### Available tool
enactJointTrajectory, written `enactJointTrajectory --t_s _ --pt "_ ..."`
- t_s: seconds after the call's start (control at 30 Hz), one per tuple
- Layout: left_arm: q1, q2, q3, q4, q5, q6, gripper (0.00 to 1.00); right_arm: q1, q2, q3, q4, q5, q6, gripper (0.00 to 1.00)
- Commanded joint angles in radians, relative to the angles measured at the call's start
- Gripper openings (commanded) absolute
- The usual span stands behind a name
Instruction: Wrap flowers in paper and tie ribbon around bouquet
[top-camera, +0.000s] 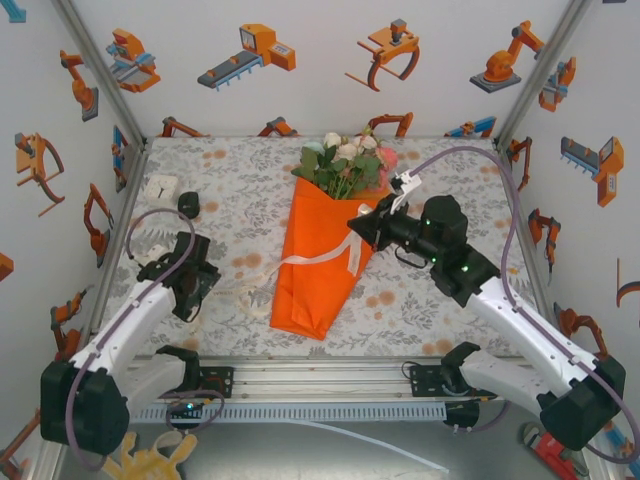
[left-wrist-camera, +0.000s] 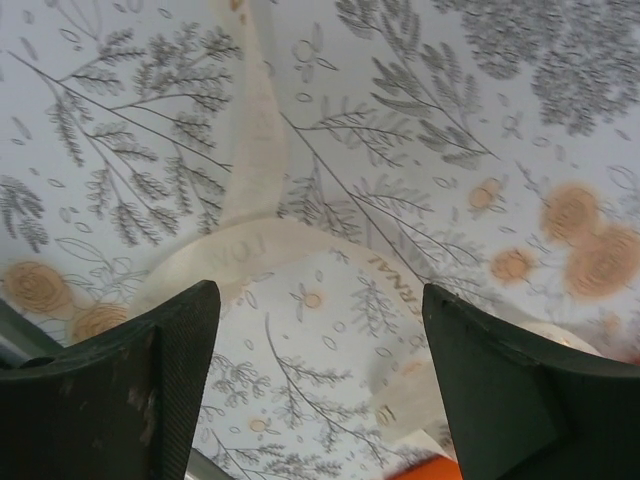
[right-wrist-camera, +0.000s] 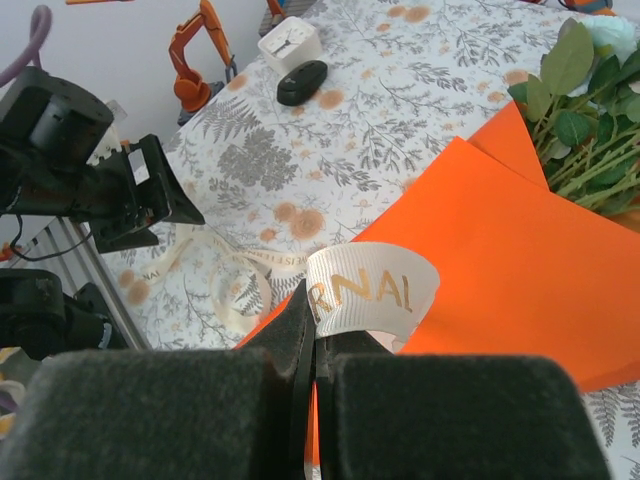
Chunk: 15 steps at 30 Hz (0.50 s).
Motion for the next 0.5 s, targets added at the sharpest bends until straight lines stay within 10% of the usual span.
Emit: enactJointTrajectory --t_s 0.0,0.17,0.37,0.47 --pt "0.016 0.089 0.017 -0.033 -0.04 0.022 0.74 -0.009 -0.034 -0.002 0.01 -0.023 0.011 0.0" --pt "0.024 0.183 0.004 0.073 0.069 0.072 0.53 -0.016 -0.049 0.003 -0.003 -0.016 0.01 0.0" --pt "0.024 0.204 0.009 0.09 0.072 0.105 0.0 -0.025 -0.068 0.008 -0.023 0.014 0.02 0.0" --pt "0.025 0.172 0.05 0.044 0.017 0.142 0.0 -0.034 -0.081 0.027 -0.074 0.069 0.032 0.0"
